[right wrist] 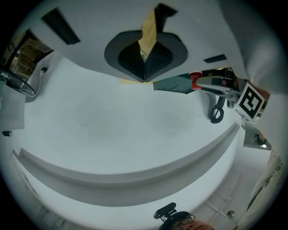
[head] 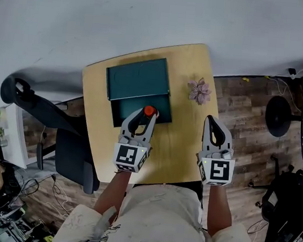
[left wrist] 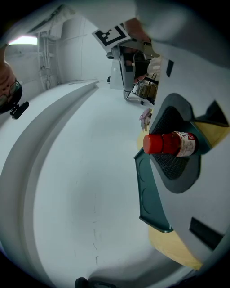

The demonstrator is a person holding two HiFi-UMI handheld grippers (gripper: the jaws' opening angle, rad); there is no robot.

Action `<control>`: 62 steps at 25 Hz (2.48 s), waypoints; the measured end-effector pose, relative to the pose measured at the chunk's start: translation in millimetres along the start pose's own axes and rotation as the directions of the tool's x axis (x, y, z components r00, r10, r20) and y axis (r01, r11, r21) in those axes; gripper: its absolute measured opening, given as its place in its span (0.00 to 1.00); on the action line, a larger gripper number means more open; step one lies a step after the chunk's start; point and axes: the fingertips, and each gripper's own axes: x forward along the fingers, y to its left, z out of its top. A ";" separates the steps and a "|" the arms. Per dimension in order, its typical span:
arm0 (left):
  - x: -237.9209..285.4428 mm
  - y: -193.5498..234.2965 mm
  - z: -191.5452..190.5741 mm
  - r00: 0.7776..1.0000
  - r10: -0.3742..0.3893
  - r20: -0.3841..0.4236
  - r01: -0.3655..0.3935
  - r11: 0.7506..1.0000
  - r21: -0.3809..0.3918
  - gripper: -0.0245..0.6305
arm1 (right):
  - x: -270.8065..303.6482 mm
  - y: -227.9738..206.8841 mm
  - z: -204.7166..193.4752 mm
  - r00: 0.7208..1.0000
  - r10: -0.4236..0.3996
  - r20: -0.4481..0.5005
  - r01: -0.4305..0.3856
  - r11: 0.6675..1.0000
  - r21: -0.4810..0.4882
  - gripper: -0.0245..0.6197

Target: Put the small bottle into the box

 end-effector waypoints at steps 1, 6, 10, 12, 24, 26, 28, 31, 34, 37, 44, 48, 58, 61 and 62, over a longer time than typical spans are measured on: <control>1.9 -0.8 -2.1 1.000 -0.001 -0.006 0.001 1.000 0.001 0.25 | 1.5 -0.3 -0.9 1.000 0.006 -0.001 -0.006 1.000 -0.002 0.06; 8.8 -4.9 -12.2 0.999 0.001 -0.040 -0.001 1.000 0.010 0.25 | 6.1 -4.8 -7.1 1.000 0.015 -0.014 -0.015 1.000 0.003 0.06; 13.0 -6.7 -20.2 0.998 0.007 -0.063 -0.007 1.000 0.015 0.25 | 8.6 -7.0 -9.7 1.000 0.024 -0.020 -0.024 1.000 -0.002 0.06; 14.1 -8.1 -23.6 0.997 0.009 -0.070 -0.008 1.000 0.017 0.25 | 9.7 -7.7 -10.5 0.999 0.030 -0.020 -0.031 1.000 -0.006 0.06; 12.5 -14.4 -35.0 0.997 0.022 -0.073 -0.020 0.999 0.035 0.25 | 7.7 -8.3 -15.8 0.999 0.025 -0.032 -0.025 1.000 0.004 0.06; 11.2 -15.4 -34.5 0.997 0.026 -0.071 -0.023 0.999 0.042 0.25 | 6.4 -7.6 -16.0 0.999 0.025 -0.032 -0.025 1.000 0.004 0.06; 8.3 -16.9 -38.4 0.996 0.028 -0.086 -0.024 0.999 0.045 0.25 | 5.0 -6.2 -15.4 0.999 0.028 -0.030 -0.028 1.000 0.001 0.06; 5.8 -18.3 -39.4 0.996 0.031 -0.078 -0.026 0.998 0.058 0.25 | 2.7 -4.4 -15.8 0.999 0.026 -0.029 -0.026 1.000 0.001 0.06; 4.5 -19.7 -39.6 0.997 0.031 -0.068 -0.026 0.996 0.081 0.25 | 1.1 -1.6 -16.1 0.999 0.028 -0.030 -0.028 1.000 -0.001 0.06; 2.5 -20.6 -40.4 0.998 0.033 -0.061 -0.027 0.995 0.096 0.25 | -0.3 1.9 -15.2 0.999 0.038 -0.030 -0.038 0.999 -0.010 0.06; 2.7 -20.2 -40.0 0.998 0.044 -0.049 -0.039 0.995 0.094 0.25 | -2.1 2.6 -13.7 0.999 0.040 -0.026 -0.040 0.999 -0.016 0.06; 2.3 -20.3 -40.2 0.998 0.053 -0.039 -0.049 0.994 0.098 0.26 | -3.5 1.7 -13.8 0.999 0.033 -0.029 -0.033 0.999 -0.011 0.06; 1.5 -22.7 -35.9 0.999 0.043 -0.019 -0.041 0.995 0.096 0.36 | -7.0 4.0 -10.3 0.999 0.025 -0.025 -0.026 1.000 -0.017 0.06; -2.0 -22.2 -35.6 0.999 0.042 -0.016 -0.040 0.994 0.097 0.37 | -9.0 7.1 -7.8 0.999 0.025 -0.022 -0.025 0.999 -0.023 0.06; -3.8 -21.8 -35.7 0.999 0.043 -0.016 -0.041 0.994 0.097 0.37 | -9.8 8.8 -6.5 0.999 0.026 -0.019 -0.027 0.999 -0.027 0.06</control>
